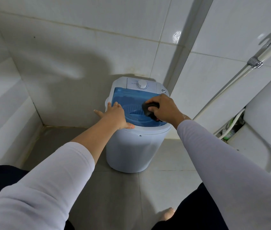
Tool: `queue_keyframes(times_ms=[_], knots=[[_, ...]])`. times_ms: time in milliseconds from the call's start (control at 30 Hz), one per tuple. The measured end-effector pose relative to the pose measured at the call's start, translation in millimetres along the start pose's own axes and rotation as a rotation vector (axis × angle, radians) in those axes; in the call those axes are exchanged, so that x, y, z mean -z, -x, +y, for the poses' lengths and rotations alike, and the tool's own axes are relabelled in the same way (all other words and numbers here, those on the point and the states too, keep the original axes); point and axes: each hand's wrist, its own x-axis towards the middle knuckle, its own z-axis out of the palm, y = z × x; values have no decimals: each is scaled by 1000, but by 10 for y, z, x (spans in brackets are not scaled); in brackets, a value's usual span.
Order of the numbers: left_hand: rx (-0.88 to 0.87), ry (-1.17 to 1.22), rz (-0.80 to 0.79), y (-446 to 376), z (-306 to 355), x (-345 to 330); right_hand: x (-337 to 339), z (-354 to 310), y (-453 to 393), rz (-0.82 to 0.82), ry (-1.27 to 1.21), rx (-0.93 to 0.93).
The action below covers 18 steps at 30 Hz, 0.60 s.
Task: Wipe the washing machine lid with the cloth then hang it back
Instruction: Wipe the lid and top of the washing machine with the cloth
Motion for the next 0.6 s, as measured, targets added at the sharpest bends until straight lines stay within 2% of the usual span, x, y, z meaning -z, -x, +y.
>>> queue_keyframes(times_ms=[100, 200, 367, 600], knots=[[14, 2, -6, 11, -9, 2, -105, -122, 21, -123, 64, 110], [18, 9, -18, 15, -14, 5, -223, -195, 21, -209, 178, 141], [17, 9, -20, 15, -20, -4, -175, -89, 35, -234, 207, 114], [-5, 3, 15, 84, 2, -5, -89, 45, 198, -186, 210, 69]])
